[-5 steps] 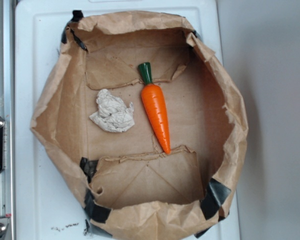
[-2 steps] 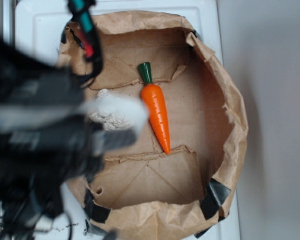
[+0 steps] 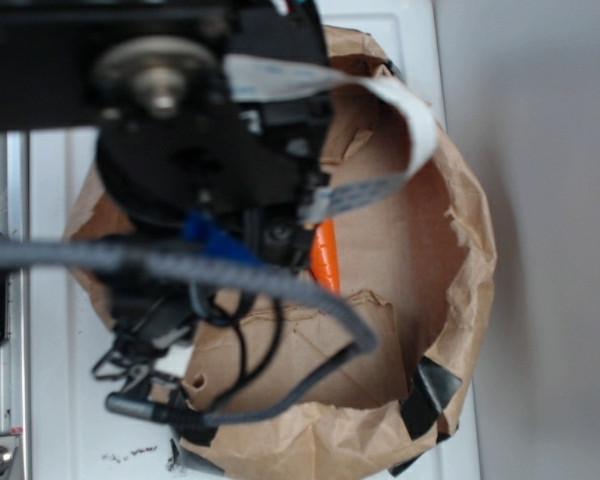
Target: Grab the carrot.
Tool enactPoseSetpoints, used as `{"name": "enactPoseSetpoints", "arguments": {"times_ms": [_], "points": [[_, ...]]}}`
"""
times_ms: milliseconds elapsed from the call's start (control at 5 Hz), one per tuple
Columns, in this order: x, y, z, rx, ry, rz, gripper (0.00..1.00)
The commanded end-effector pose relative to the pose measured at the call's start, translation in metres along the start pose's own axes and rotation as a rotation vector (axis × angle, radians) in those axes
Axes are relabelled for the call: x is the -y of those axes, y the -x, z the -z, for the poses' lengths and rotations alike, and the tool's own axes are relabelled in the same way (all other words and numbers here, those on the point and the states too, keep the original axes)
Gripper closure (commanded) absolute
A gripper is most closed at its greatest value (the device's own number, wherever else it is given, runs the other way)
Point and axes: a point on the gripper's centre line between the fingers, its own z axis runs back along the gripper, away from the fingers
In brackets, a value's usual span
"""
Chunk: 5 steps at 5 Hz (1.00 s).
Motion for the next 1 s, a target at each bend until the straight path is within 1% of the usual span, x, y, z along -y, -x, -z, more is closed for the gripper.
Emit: {"name": "enactPoseSetpoints", "arguments": {"times_ms": [0,200,800], "points": [[-0.018,-0.028,0.035,0.022,-0.039,0.117,0.0],[-0.026,-0.012,0.047,0.045,0.077,0.11,0.0],[-0.026,-0.012,0.047,0.045,0.077,0.11,0.0]]}}
